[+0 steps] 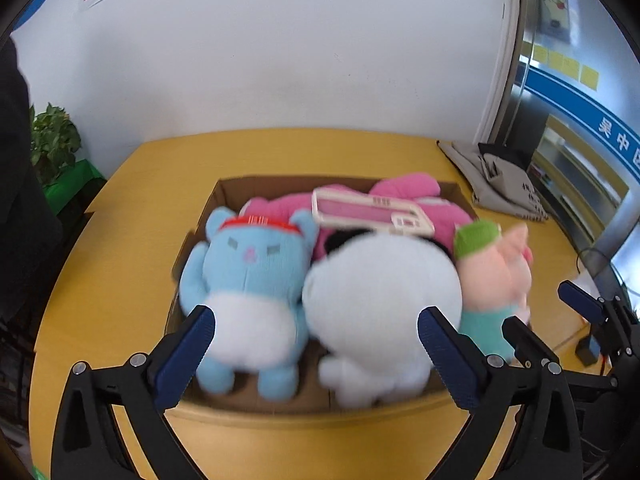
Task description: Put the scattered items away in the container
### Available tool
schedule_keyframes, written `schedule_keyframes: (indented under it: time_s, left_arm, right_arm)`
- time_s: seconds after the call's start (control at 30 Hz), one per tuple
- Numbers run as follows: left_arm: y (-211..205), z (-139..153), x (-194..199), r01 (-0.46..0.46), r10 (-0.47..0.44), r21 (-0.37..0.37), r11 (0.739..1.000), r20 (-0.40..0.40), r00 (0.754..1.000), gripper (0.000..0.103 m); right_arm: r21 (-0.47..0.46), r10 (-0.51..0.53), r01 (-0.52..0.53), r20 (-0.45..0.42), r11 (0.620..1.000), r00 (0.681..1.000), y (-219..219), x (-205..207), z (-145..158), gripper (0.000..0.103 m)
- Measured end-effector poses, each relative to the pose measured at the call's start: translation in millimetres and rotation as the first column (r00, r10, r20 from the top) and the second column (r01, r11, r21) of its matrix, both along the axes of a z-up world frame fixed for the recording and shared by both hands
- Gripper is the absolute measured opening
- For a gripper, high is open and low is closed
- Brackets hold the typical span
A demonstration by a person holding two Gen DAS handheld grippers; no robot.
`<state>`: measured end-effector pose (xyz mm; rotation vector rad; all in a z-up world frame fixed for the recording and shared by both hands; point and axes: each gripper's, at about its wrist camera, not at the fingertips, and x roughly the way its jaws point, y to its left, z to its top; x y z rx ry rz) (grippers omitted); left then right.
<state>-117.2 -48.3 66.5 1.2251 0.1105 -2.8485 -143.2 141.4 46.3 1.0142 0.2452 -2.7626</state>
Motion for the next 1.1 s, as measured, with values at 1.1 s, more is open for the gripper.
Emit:
schedule_keyframes:
  time_s: [1.1]
  left_arm:
    - [40, -30, 150, 0.031, -0.031, 0.015, 0.999, 0.002, 1.0, 0.103]
  right_arm:
    - [-0.022, -0.045, 0.046, 0.03, 0.999, 0.999, 19, 141, -15, 0.082]
